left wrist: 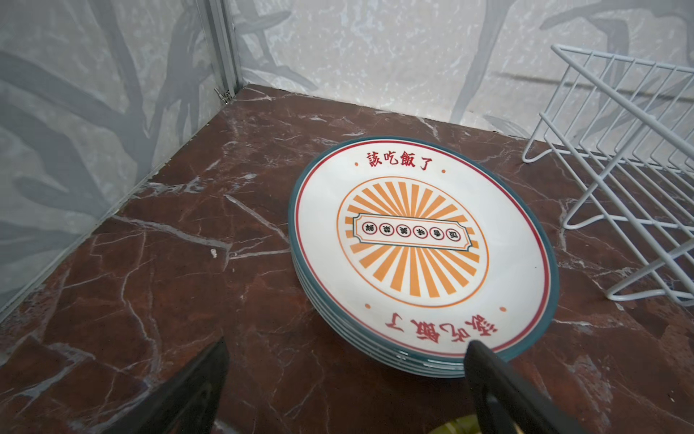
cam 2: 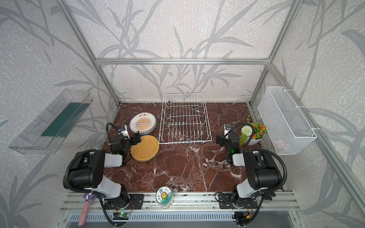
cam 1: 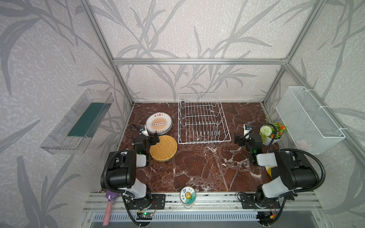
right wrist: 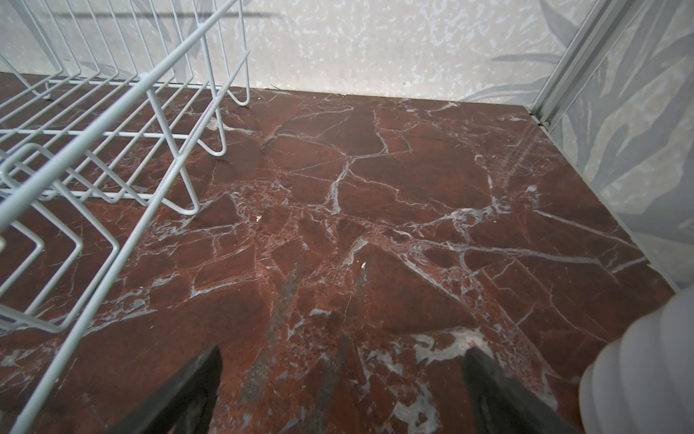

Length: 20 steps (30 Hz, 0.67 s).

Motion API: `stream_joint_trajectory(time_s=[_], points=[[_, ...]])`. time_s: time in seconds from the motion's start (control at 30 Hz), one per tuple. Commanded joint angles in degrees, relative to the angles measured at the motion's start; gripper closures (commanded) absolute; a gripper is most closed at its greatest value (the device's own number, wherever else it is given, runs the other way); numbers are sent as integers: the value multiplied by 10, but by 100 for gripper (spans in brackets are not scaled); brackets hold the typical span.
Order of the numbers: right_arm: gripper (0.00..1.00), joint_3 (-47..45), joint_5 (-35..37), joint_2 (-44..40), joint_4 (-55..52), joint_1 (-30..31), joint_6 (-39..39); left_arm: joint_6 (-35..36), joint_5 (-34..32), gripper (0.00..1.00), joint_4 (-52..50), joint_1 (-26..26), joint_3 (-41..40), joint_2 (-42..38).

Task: Unload the plates from the dish rack
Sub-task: Reset both arms

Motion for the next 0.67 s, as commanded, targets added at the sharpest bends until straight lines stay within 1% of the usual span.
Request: stream_joint_trajectory(time_s=[0.0,0.07,0.13,0.27,0.6,0.63], points=[[1,10,-3,-9,0,-1,-6,17,-9,1,41,-4,-2,7],[1,10,-3,-9,0,0,-6,19,-2,1,21,-4,2,0],[1,10,-3,-9,0,0,-6,23,-4,1,28,-6,2,3],[1,10,-3,-9,-1,-1,-6,36,22,1,5,-7,13,4],[1,10,-3,-9,-1,-1,-6,34,15,1,4,-9,15,5],[1,10,-3,-9,-1,0,-6,32,6,1,13,-9,10,3]])
